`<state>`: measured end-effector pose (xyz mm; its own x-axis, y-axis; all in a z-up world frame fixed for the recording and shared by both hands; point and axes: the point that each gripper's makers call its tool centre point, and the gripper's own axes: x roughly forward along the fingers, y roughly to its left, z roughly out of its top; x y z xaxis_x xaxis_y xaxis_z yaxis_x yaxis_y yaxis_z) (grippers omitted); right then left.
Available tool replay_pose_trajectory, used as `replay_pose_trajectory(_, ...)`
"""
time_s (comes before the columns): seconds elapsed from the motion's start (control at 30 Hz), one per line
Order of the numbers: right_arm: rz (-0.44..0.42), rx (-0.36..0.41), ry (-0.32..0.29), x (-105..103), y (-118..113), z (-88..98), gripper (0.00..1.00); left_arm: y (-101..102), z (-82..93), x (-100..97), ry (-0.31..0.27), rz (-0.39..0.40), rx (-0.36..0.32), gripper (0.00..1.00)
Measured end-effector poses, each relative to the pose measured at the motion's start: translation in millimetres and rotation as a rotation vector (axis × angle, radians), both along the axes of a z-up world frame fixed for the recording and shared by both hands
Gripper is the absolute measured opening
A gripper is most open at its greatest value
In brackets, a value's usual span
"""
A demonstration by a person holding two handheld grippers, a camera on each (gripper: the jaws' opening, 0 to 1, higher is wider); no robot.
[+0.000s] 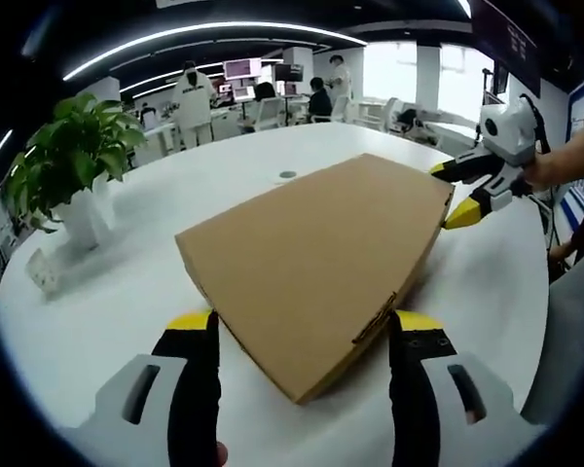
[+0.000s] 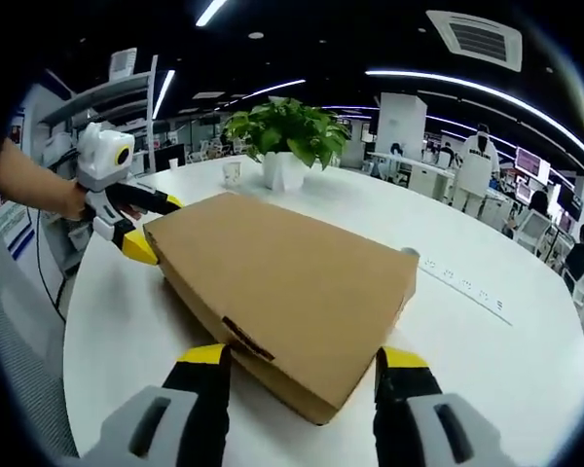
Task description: Operate the shoe box by opening the lid, removing the specified soft item, and placing it in the target area until the item is outside and the box remains undamaged.
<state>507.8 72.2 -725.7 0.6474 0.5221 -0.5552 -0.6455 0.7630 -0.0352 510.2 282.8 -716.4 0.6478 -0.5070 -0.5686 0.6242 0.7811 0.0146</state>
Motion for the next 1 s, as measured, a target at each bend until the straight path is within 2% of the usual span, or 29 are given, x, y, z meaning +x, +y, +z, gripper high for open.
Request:
replay_pose_trajectory(0.4,-0.078,0.013,-0.018,-10,25,-0.3,0.57,23,-0.1,4.4,0.032,-0.046,0.027,0.68)
replay_pose_trajectory(1.0,-0.147,0.01,-0.012,-22,52,-0.4,0.56,47,-2.9,5.1,0.058,-0.088,0.071,0.69)
